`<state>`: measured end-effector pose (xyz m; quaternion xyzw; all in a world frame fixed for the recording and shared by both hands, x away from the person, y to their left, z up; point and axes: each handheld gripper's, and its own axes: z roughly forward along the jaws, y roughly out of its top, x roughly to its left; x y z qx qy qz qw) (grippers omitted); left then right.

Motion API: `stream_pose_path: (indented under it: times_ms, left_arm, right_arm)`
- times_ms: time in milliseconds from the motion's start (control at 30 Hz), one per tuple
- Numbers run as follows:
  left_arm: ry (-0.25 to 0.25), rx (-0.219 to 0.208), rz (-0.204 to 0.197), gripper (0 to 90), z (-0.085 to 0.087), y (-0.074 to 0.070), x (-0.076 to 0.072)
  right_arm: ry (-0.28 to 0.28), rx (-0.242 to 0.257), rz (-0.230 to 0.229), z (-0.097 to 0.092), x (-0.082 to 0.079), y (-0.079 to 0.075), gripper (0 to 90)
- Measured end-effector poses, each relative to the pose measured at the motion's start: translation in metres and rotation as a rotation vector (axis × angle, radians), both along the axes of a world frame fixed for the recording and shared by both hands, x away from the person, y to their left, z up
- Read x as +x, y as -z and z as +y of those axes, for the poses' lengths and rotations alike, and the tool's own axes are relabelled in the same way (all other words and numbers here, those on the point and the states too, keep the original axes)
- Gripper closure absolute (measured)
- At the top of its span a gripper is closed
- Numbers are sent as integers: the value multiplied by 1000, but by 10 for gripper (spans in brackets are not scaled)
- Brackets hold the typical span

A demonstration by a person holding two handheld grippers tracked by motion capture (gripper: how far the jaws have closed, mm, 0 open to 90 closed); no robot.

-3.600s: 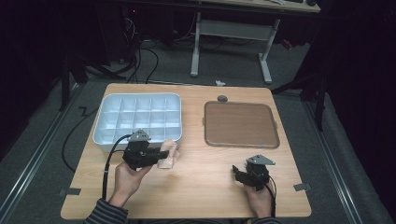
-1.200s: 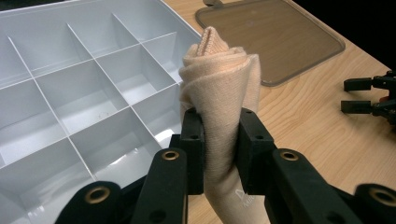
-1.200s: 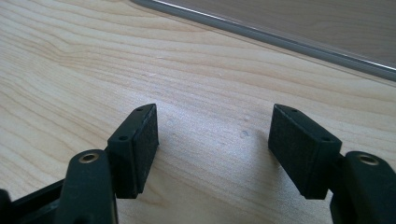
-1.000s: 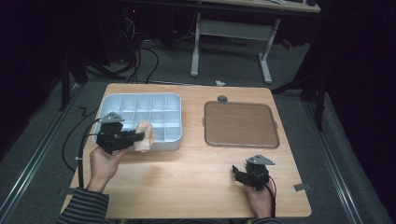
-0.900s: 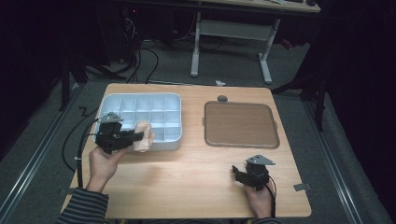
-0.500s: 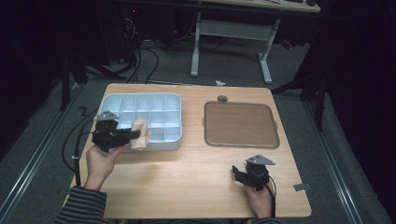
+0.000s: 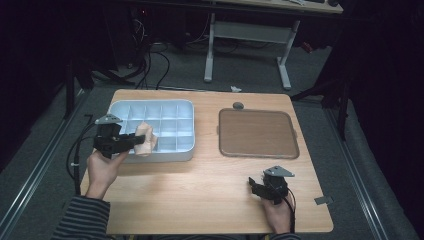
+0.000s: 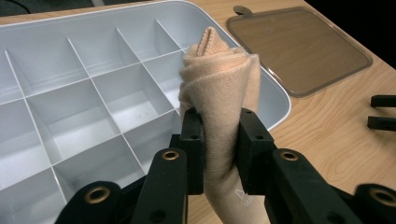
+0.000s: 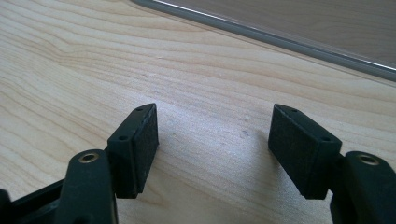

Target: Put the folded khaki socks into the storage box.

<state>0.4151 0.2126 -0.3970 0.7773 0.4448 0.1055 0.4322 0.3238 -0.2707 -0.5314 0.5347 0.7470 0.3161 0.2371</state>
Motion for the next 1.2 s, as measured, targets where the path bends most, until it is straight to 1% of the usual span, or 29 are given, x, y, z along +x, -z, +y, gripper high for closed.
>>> stream_pose_path:
  times_ms: [267,367,433,500,733,967,1200]
  left_arm:
    - [-10,0,28,751,3,6,10]
    - [-13,10,34,752,2,7,13]
    - [-14,27,32,751,1,7,15]
    - [-9,30,31,751,0,6,17]
    - [-8,36,41,751,-3,7,24]
    - [-11,23,52,751,-3,9,29]
    - [-11,41,58,751,-4,12,33]
  right_arm:
    - [0,0,0,0,0,0,331]
    - [0,0,0,0,0,0,331]
    - [0,0,0,0,0,0,331]
    - [0,0,0,0,0,0,331]
    - [0,0,0,0,0,0,331]
    - [0,1,0,0,0,0,331]
    - [0,0,0,0,0,0,331]
